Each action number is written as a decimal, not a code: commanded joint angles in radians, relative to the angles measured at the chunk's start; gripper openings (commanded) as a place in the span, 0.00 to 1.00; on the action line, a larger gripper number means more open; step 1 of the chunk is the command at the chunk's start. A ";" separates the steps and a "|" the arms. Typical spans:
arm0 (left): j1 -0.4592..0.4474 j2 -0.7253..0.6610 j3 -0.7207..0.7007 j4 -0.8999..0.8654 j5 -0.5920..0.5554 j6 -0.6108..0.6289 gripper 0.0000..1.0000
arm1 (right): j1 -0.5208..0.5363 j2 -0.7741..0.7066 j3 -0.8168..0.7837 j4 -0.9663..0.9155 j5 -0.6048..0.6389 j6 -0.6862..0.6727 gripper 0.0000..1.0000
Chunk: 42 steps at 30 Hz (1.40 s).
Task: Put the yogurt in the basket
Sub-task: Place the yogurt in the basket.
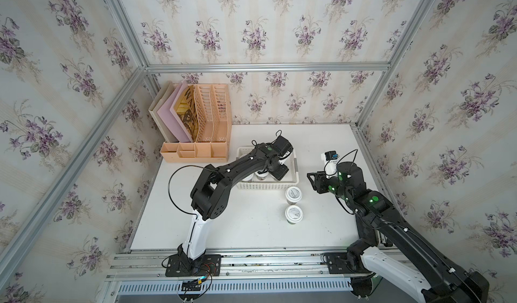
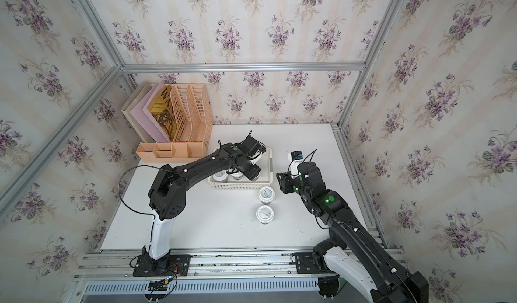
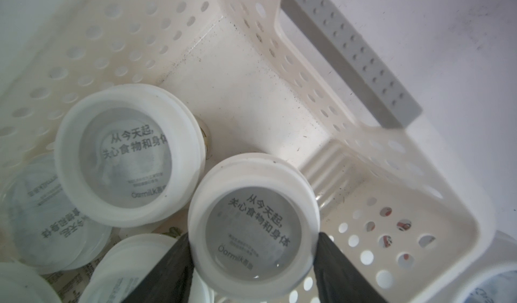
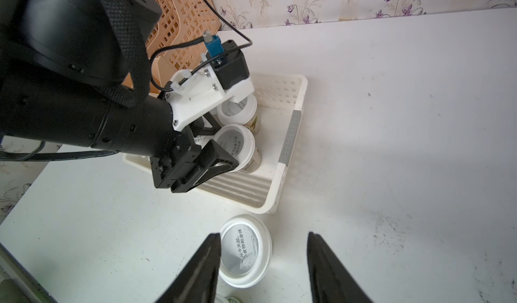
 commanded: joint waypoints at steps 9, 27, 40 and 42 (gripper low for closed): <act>0.010 0.000 0.010 -0.092 -0.040 0.009 0.68 | 0.000 -0.003 0.000 0.012 -0.007 0.001 0.55; 0.012 -0.009 0.019 -0.102 -0.033 0.004 0.73 | 0.000 -0.005 0.002 0.009 -0.009 0.001 0.55; 0.009 -0.022 0.075 -0.107 -0.025 0.005 0.86 | 0.000 -0.005 0.002 0.008 -0.010 0.001 0.55; 0.008 -0.025 0.090 -0.107 -0.020 0.007 0.86 | 0.000 -0.006 0.002 0.008 -0.011 0.001 0.55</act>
